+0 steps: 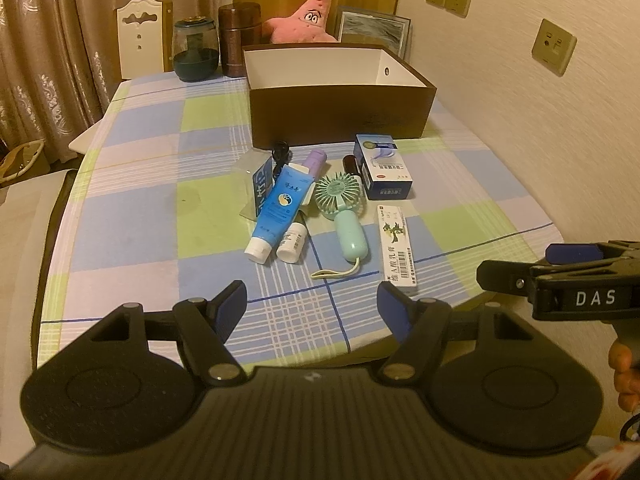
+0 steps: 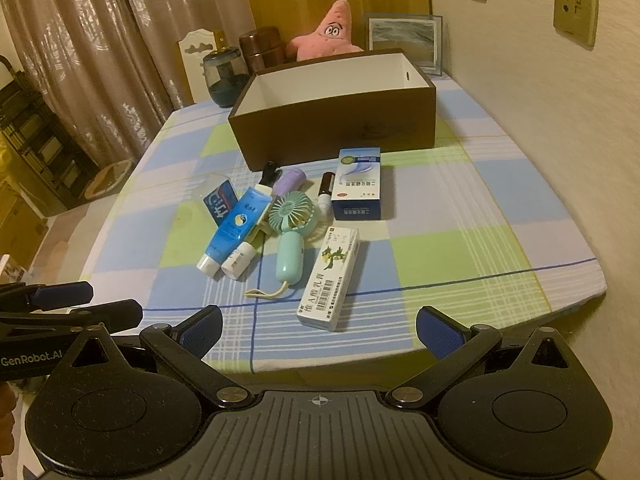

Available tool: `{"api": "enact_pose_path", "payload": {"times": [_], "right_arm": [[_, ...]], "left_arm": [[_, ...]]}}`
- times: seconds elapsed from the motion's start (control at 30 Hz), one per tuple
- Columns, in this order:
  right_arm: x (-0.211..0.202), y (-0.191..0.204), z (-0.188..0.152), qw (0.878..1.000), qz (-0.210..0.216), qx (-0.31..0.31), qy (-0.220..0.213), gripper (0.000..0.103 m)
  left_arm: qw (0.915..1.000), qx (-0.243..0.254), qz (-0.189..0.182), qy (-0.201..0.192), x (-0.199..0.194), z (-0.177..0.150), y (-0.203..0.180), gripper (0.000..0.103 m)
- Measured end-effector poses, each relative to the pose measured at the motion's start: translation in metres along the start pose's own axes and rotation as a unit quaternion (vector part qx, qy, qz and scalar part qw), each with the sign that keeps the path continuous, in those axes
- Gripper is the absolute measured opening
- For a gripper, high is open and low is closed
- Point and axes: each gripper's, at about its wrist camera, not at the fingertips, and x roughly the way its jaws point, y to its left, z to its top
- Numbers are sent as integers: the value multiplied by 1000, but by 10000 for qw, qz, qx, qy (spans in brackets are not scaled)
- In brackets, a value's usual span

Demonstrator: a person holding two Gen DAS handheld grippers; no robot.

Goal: Organize rigid objects

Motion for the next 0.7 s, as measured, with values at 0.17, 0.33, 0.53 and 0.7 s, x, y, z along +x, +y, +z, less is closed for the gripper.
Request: {"api": "enact_pose_path", "payload": {"times": [0.17, 0.33, 0.53, 0.7], "right_arm": [[5, 4, 1, 10000, 41, 40, 10, 103], [11, 7, 2, 9999, 59, 89, 54, 103], [20, 10, 1, 9999, 108, 88, 72, 103], [34, 14, -2, 9999, 65, 76, 85, 97]], "left_arm": [[10000, 1, 2, -1, 2, -1, 3, 70], [10000, -12, 27, 26, 6, 2, 19, 70], [9999, -8, 81, 103, 14, 2, 28, 70], [9998, -11, 107, 152, 24, 0, 38, 70]]}}
